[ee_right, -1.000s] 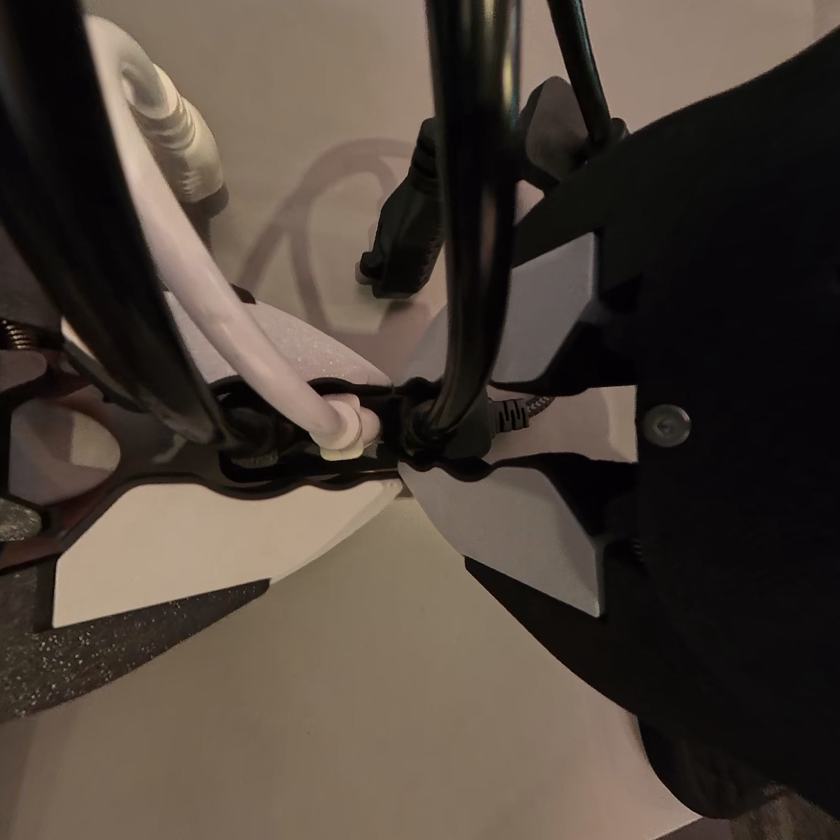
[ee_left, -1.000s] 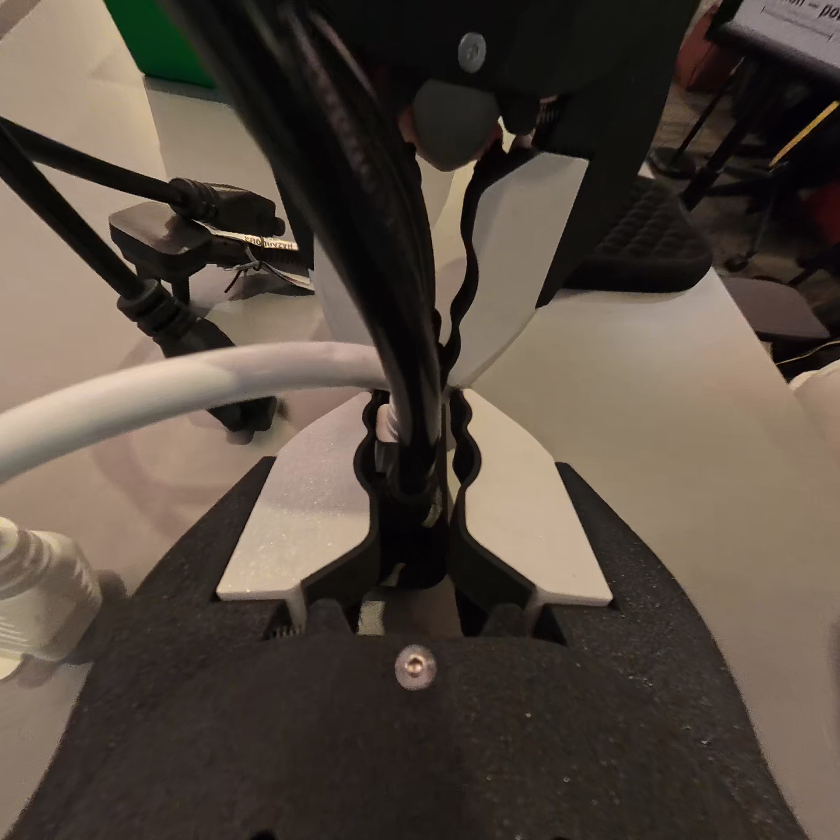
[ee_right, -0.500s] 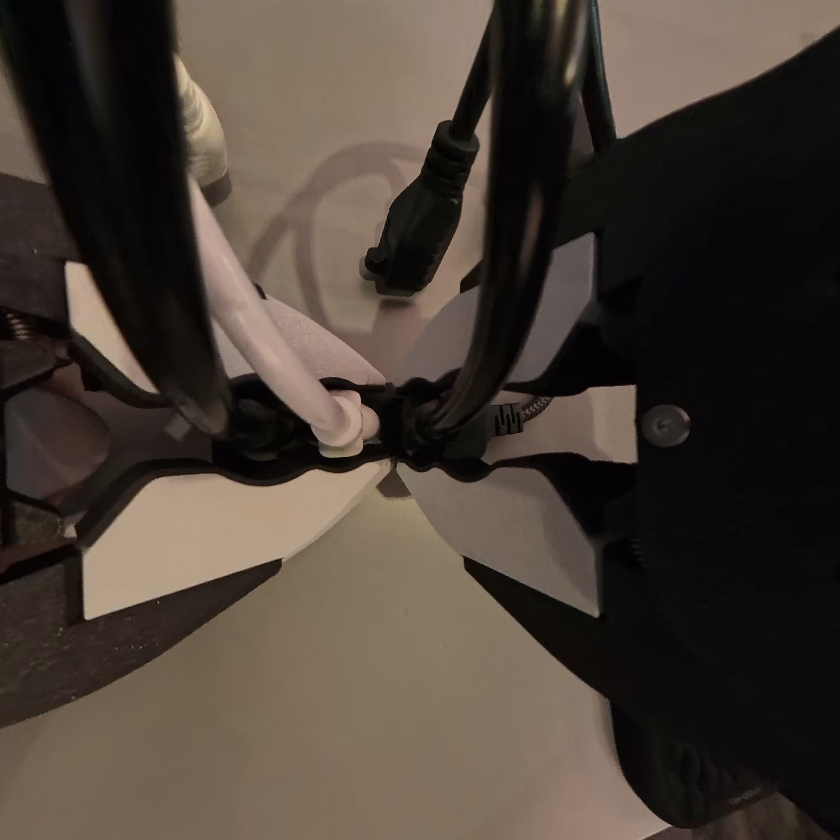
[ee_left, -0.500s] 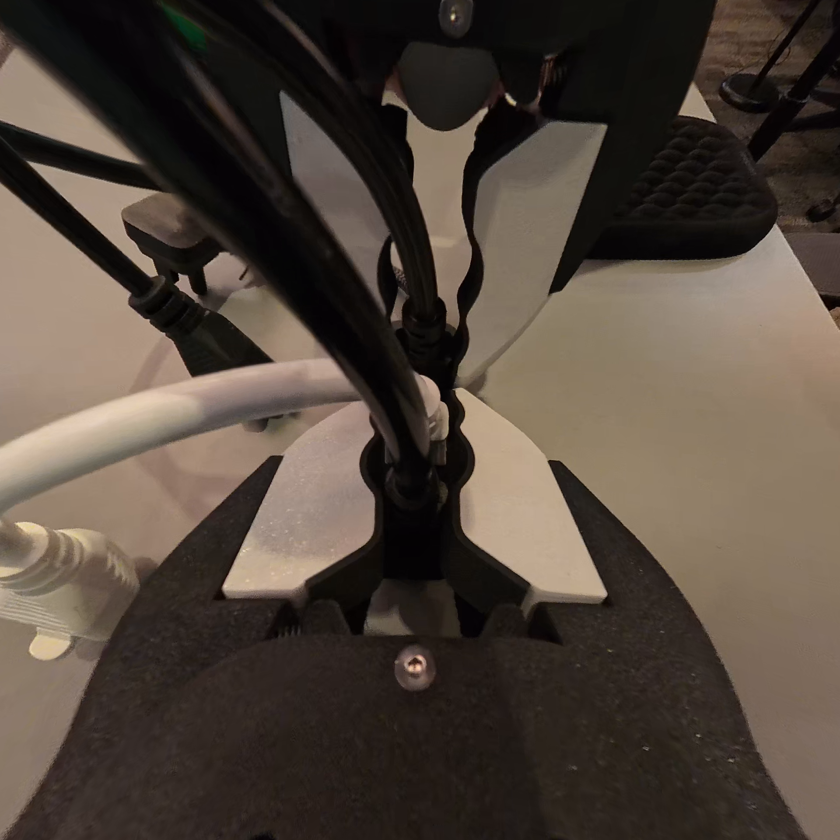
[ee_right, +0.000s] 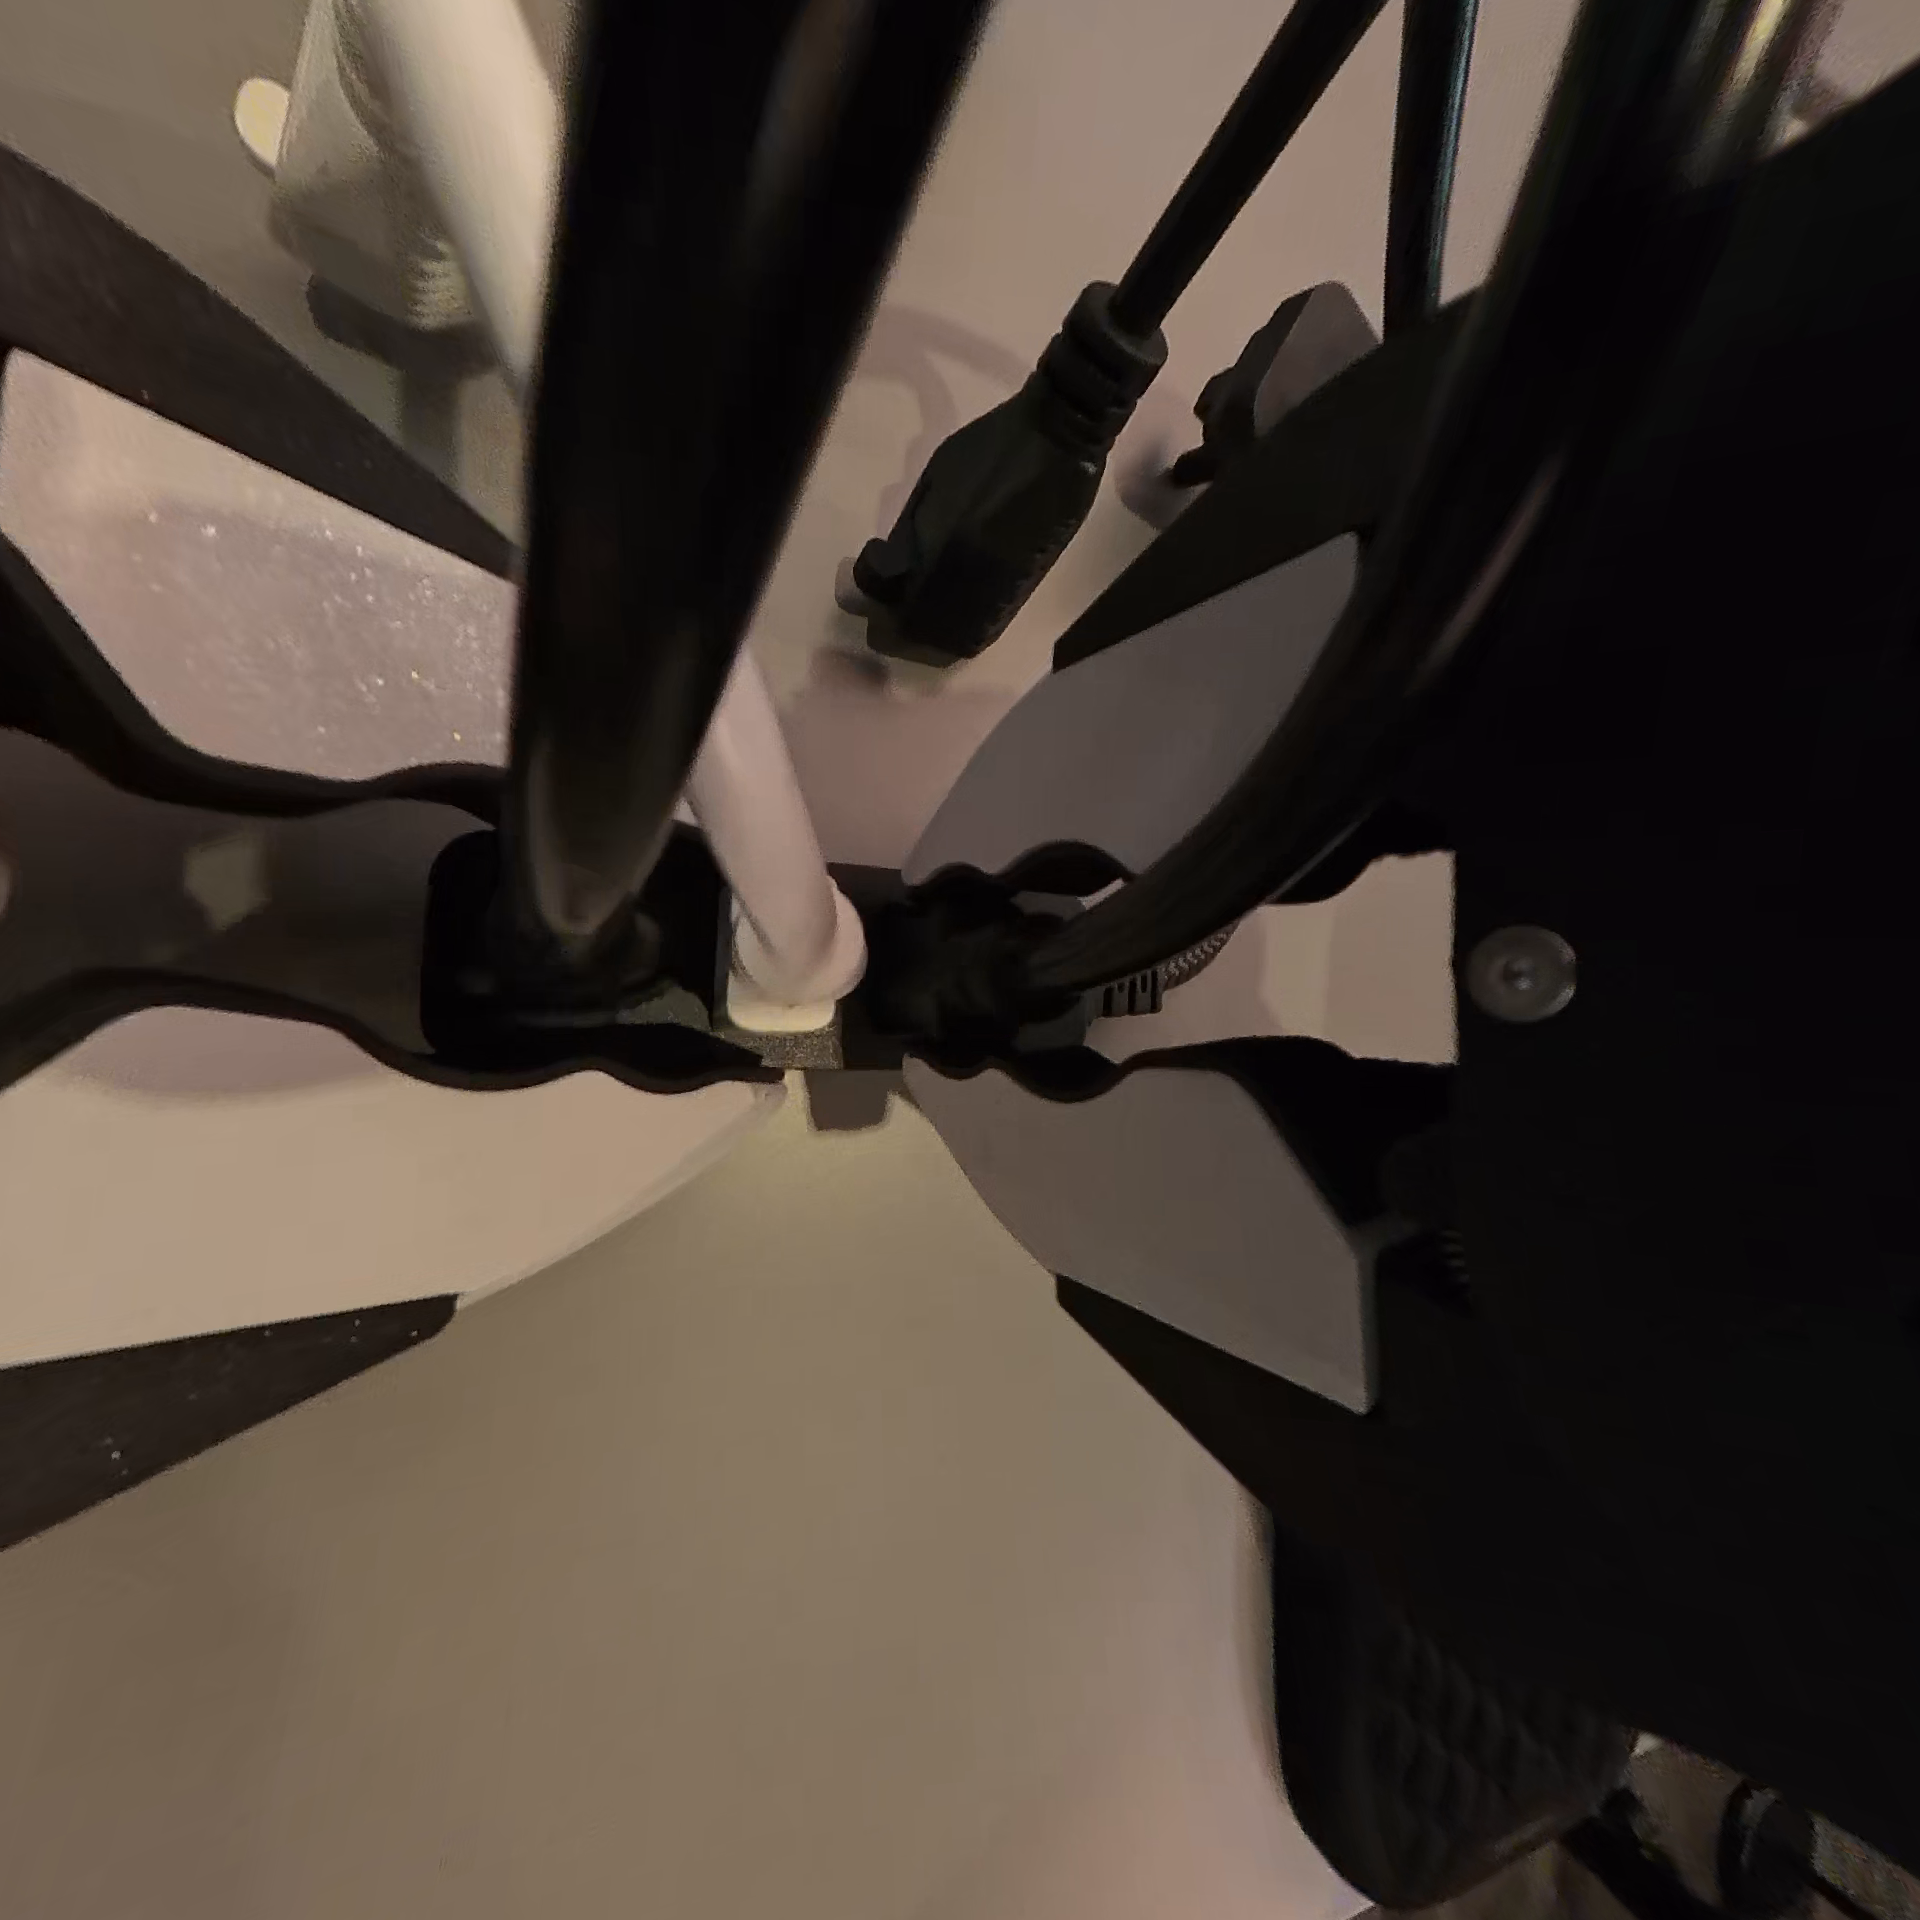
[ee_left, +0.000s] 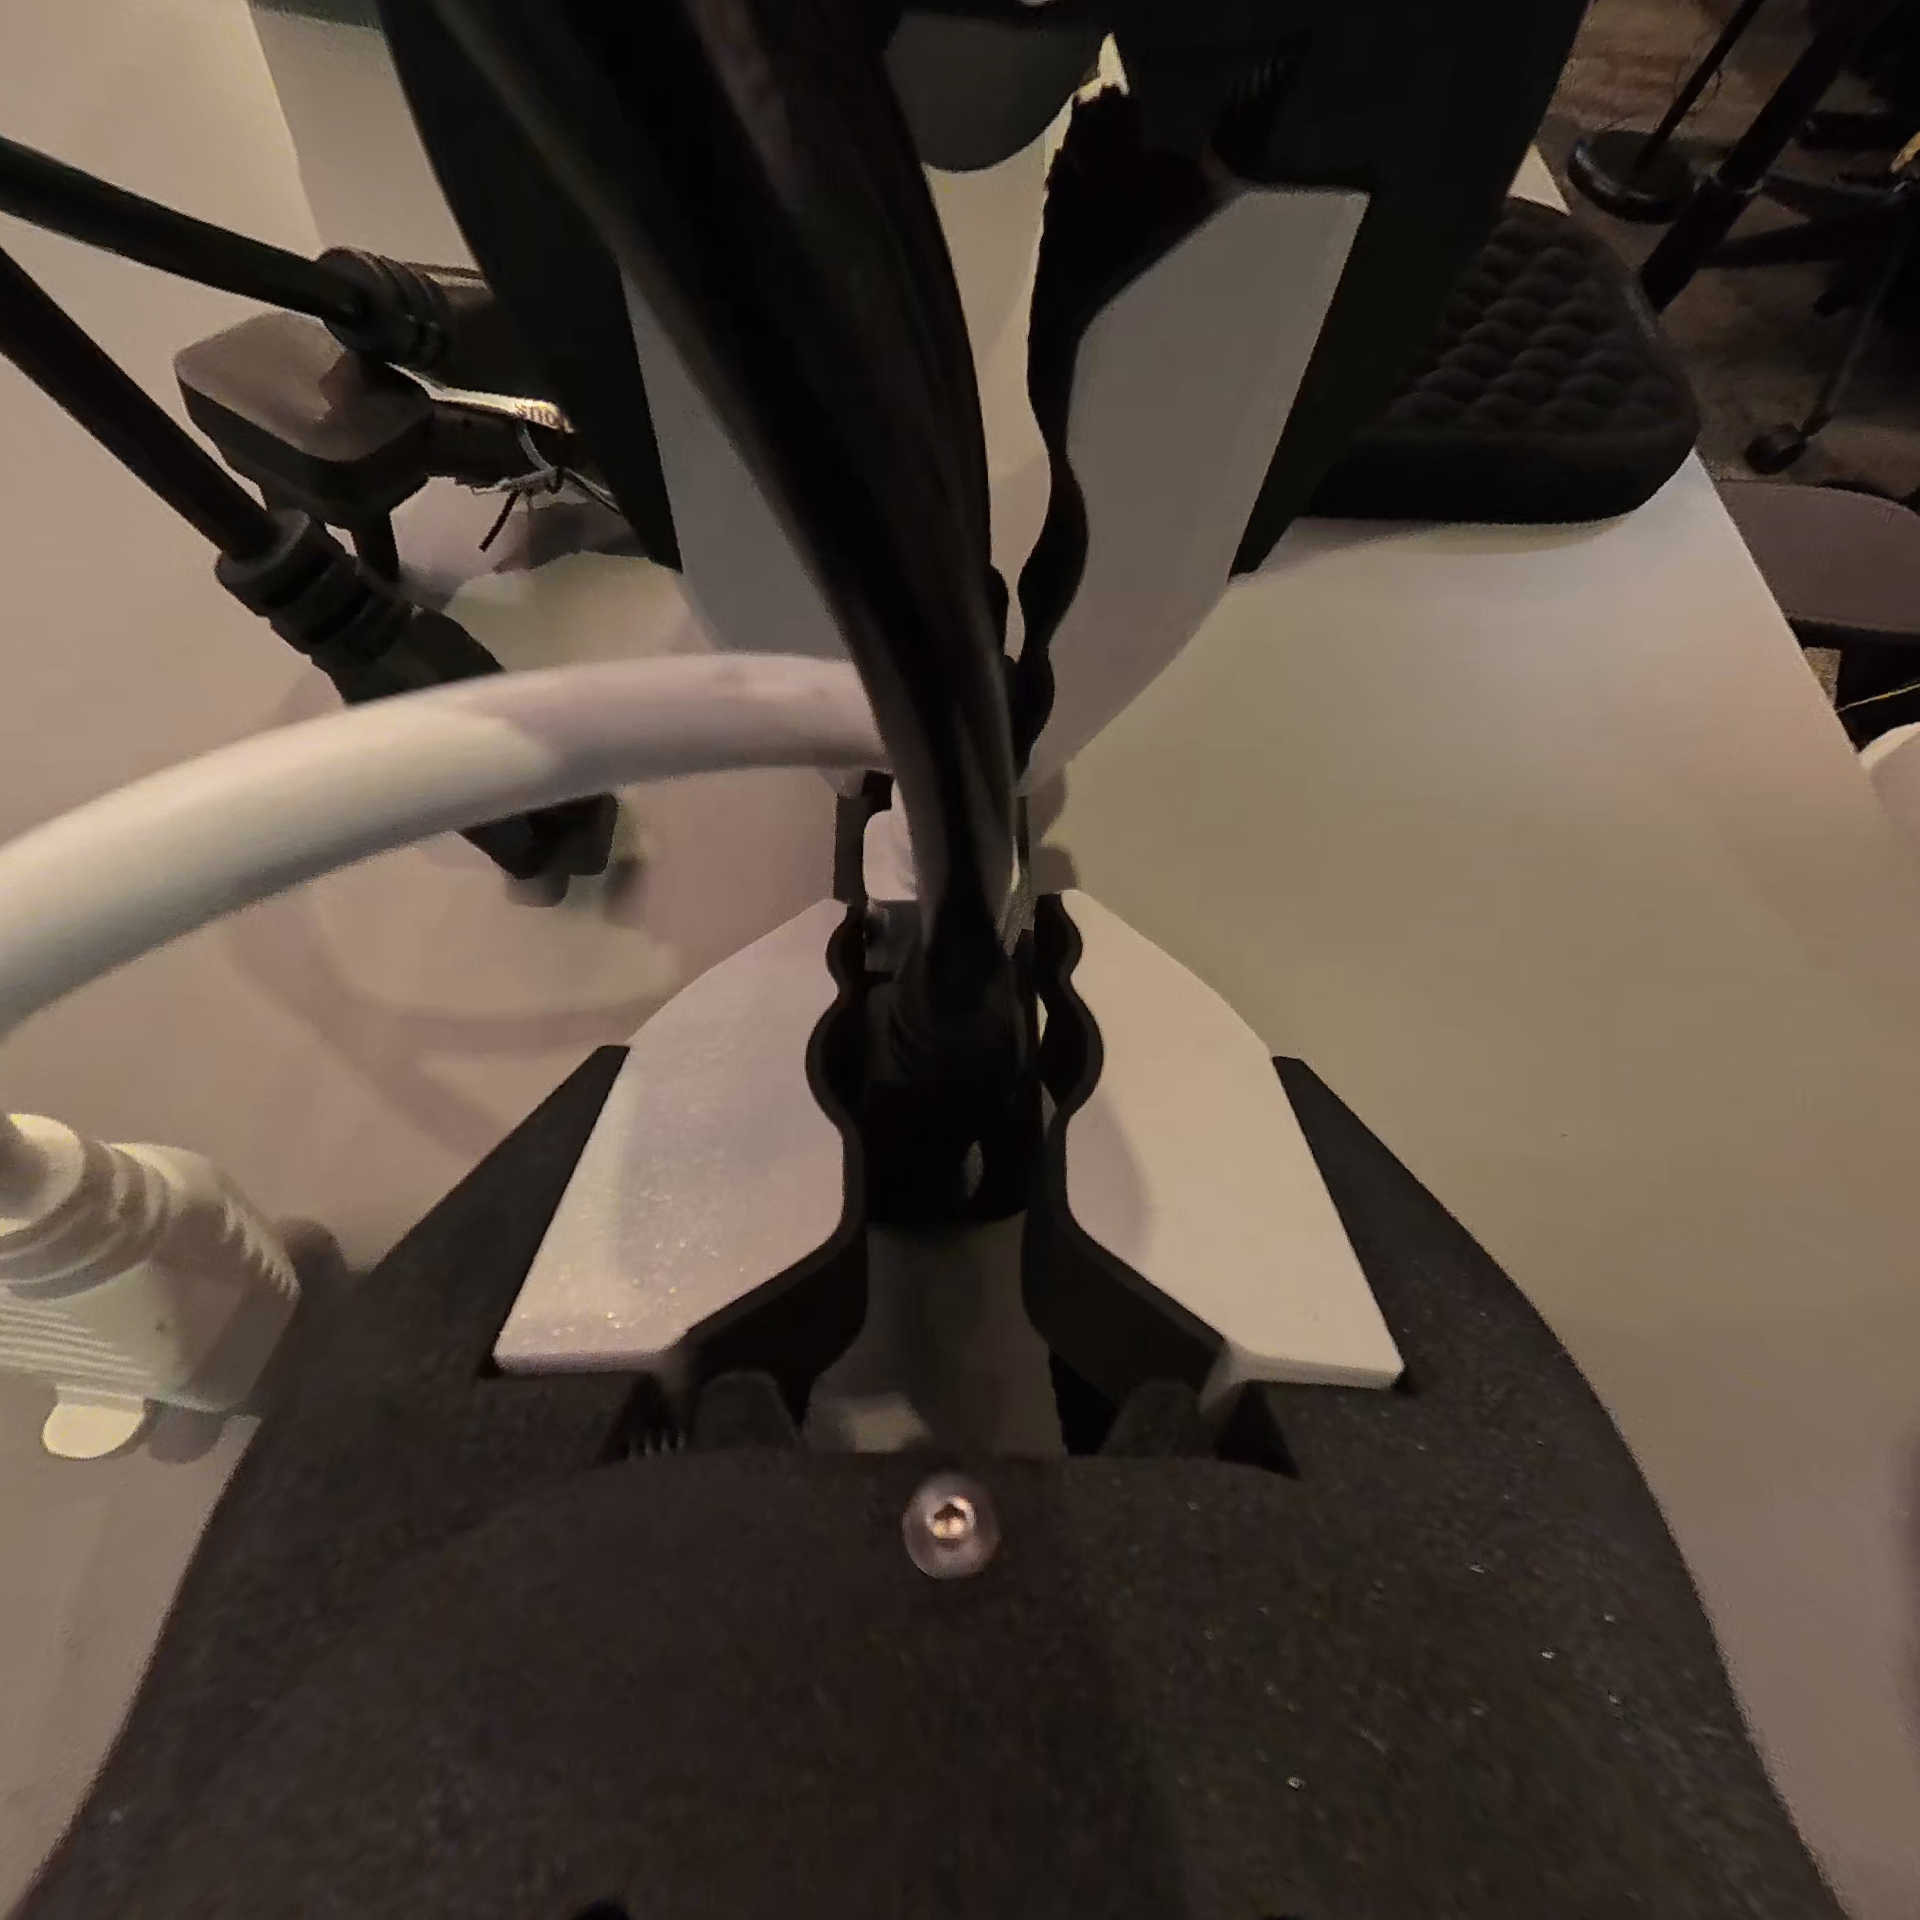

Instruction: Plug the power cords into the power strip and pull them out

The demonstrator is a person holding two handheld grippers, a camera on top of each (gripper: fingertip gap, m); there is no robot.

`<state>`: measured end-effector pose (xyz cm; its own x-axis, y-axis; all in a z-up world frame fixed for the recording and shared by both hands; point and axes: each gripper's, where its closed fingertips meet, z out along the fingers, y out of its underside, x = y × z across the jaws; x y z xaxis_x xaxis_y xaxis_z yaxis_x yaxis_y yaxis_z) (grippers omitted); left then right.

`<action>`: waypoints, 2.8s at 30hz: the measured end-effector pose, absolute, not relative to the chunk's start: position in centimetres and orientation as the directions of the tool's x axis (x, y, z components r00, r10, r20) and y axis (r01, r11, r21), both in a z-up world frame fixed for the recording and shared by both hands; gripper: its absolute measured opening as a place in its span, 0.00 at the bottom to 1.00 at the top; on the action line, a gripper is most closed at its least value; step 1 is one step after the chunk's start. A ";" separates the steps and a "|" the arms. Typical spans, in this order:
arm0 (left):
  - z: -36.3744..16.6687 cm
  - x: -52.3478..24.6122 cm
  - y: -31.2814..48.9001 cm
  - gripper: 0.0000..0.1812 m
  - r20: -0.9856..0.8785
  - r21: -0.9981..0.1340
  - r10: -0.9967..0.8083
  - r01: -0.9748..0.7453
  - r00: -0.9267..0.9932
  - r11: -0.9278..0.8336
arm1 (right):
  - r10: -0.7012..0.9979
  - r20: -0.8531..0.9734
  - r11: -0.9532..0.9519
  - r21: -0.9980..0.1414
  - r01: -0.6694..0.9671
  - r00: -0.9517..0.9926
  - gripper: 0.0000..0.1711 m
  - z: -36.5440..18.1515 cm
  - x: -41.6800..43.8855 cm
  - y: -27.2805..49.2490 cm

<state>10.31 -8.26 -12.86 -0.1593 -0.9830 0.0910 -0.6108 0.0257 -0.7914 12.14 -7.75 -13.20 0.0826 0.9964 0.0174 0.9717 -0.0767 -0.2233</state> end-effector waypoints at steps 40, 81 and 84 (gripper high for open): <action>-15.8 10.8 -9.1 0.25 0.004 -0.714 -0.989 -0.693 -0.145 0.099 | 0.978 0.081 -0.144 -0.413 0.899 0.194 0.15 -13.4 11.8 -8.8; -12.2 8.6 -4.2 0.14 0.098 -0.833 -0.957 -0.503 0.274 -0.230 | 0.769 0.122 -0.428 -0.631 0.647 0.628 0.16 -13.1 11.4 -6.9; -12.2 8.6 -4.1 0.14 0.138 -0.848 -0.928 -0.444 0.346 -0.291 | 0.756 0.127 -0.437 -0.632 0.640 0.642 0.16 -13.1 11.4 -6.8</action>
<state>8.59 -4.05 -12.22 0.3459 -0.9281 0.1377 -0.4436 -0.2912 -0.8476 11.45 -6.79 -13.13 0.6423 0.7558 0.1272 0.6398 -0.4373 -0.6320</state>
